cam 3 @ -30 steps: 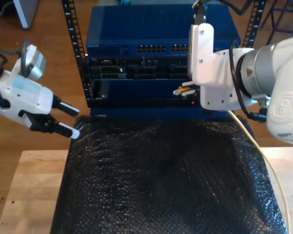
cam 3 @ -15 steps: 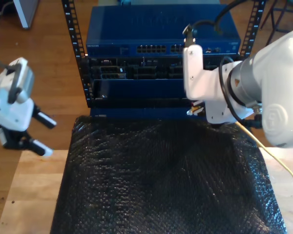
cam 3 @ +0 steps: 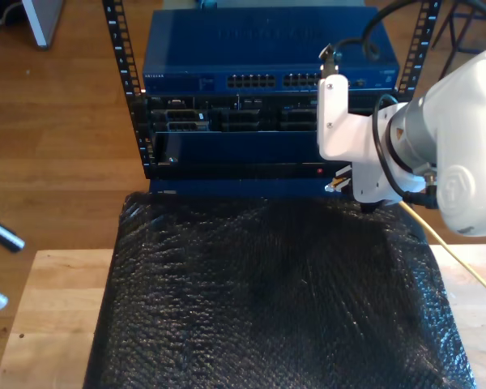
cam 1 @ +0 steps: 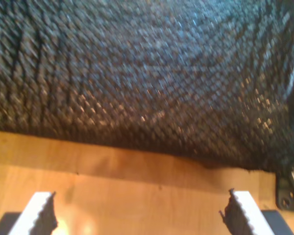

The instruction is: Grab the cable and plug it in

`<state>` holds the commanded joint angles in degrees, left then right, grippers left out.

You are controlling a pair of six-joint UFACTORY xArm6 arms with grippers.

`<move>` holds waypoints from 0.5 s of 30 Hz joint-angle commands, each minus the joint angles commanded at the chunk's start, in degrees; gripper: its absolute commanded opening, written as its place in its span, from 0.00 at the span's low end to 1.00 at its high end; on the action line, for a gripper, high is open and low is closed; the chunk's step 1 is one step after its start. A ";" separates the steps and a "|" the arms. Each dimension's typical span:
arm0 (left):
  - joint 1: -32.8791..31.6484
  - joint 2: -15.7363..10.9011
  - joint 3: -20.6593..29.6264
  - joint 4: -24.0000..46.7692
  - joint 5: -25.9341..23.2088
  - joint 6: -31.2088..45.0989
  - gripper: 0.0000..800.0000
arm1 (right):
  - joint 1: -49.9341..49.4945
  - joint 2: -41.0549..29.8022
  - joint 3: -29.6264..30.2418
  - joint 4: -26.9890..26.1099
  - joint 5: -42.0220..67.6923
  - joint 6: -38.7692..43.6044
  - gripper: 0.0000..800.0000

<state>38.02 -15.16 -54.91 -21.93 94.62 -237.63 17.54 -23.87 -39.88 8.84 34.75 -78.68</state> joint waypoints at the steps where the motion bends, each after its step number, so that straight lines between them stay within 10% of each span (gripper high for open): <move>1: 0.62 0.09 0.18 0.62 0.09 1.05 1.00 | -0.09 0.00 0.00 -0.26 0.00 0.18 0.00; 15: 14.07 0.09 1.93 7.56 6.86 21.36 1.00 | -0.26 2.29 0.62 -2.73 -0.35 2.02 0.00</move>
<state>52.09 -15.08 -52.98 -14.37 101.47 -216.26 17.27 -21.58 -39.26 6.11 34.40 -76.66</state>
